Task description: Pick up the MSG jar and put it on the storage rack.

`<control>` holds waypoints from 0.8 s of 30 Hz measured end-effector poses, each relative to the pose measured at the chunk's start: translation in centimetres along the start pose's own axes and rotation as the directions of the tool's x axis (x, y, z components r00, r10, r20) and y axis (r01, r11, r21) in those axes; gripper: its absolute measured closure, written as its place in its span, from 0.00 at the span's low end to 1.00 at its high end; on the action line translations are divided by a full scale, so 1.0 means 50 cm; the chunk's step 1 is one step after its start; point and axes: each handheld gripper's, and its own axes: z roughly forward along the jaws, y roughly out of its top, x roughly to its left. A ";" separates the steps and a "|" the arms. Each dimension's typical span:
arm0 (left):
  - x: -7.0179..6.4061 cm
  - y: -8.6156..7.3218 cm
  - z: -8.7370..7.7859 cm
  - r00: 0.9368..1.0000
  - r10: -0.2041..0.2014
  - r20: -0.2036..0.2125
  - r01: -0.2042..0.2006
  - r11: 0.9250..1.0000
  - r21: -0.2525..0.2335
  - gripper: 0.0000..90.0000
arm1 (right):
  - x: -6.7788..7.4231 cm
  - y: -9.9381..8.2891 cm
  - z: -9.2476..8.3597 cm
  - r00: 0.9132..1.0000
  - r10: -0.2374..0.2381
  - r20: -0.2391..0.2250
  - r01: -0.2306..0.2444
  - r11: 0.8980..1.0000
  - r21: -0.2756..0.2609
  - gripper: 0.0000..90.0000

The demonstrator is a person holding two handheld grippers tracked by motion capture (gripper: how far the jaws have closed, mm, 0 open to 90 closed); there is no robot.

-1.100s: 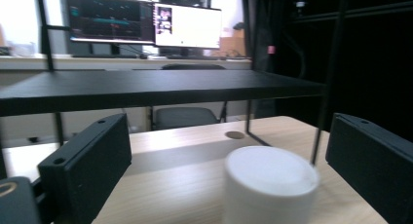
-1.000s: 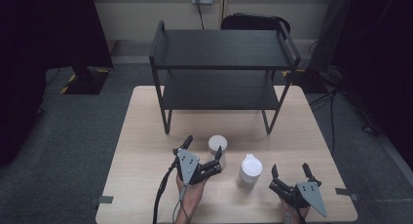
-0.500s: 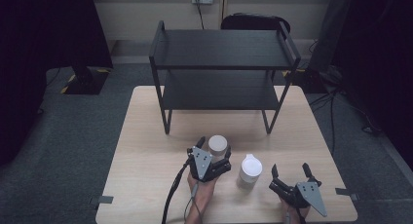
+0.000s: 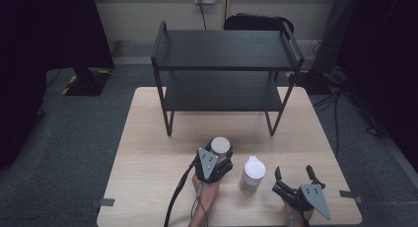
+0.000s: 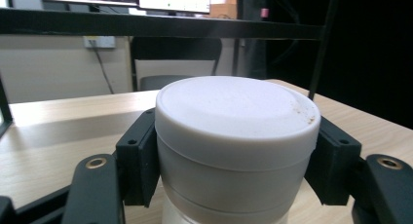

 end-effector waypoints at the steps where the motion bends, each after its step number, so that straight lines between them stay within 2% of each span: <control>1: 0.000 0.000 0.000 1.000 0.000 0.000 0.000 1.000 0.000 0.37 | 0.000 0.000 0.000 1.000 -0.001 0.000 0.001 1.000 0.000 0.00; 3: -0.005 -0.005 0.000 1.000 0.002 -0.010 -0.003 1.000 -0.009 0.37 | 0.000 0.000 0.000 1.000 0.000 0.000 0.000 1.000 0.000 0.00; 15: -0.006 -0.006 -0.002 1.000 0.006 -0.013 -0.006 1.000 -0.011 0.38 | 0.000 0.000 0.000 1.000 0.000 0.000 0.000 1.000 0.000 0.00; 24: -0.001 -0.005 -0.002 1.000 0.008 -0.001 -0.008 1.000 -0.011 0.38 | 0.000 0.000 0.000 1.000 0.000 0.000 0.000 1.000 0.000 0.00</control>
